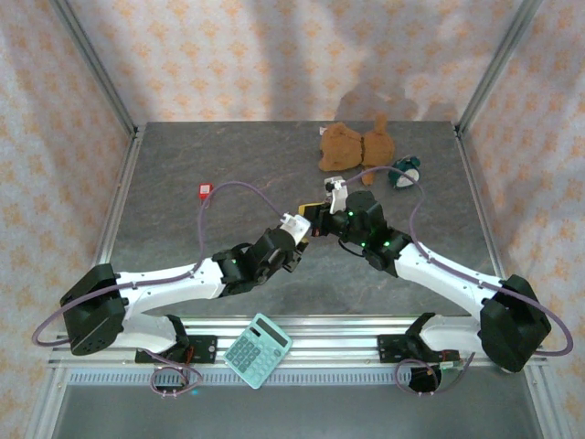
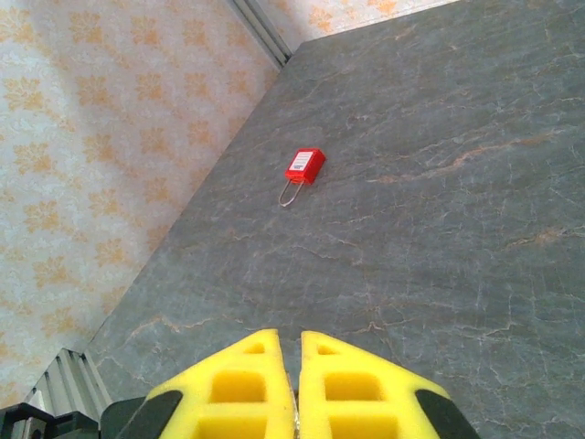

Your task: Unlock with the key

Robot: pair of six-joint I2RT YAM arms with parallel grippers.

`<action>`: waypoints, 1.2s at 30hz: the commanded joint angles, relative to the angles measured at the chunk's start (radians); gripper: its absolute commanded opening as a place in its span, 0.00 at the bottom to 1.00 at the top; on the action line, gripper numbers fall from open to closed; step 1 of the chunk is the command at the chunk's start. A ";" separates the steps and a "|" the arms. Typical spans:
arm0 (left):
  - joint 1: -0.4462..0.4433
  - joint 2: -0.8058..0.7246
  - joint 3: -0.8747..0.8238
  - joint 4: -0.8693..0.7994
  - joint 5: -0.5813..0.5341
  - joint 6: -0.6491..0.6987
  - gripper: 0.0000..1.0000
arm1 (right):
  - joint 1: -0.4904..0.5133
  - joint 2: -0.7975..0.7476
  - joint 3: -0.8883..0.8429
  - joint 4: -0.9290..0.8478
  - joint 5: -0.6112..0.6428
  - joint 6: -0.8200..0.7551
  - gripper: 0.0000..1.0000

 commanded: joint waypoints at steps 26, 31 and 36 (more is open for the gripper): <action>0.039 -0.061 0.033 0.340 -0.004 0.013 0.17 | 0.078 0.004 -0.004 -0.213 -0.187 0.046 0.15; 0.032 -0.059 0.025 0.336 -0.004 0.017 0.17 | 0.077 -0.032 0.021 -0.261 -0.125 0.030 0.15; 0.032 -0.083 0.012 0.355 -0.016 0.018 0.17 | 0.075 -0.032 0.007 -0.262 -0.101 0.032 0.13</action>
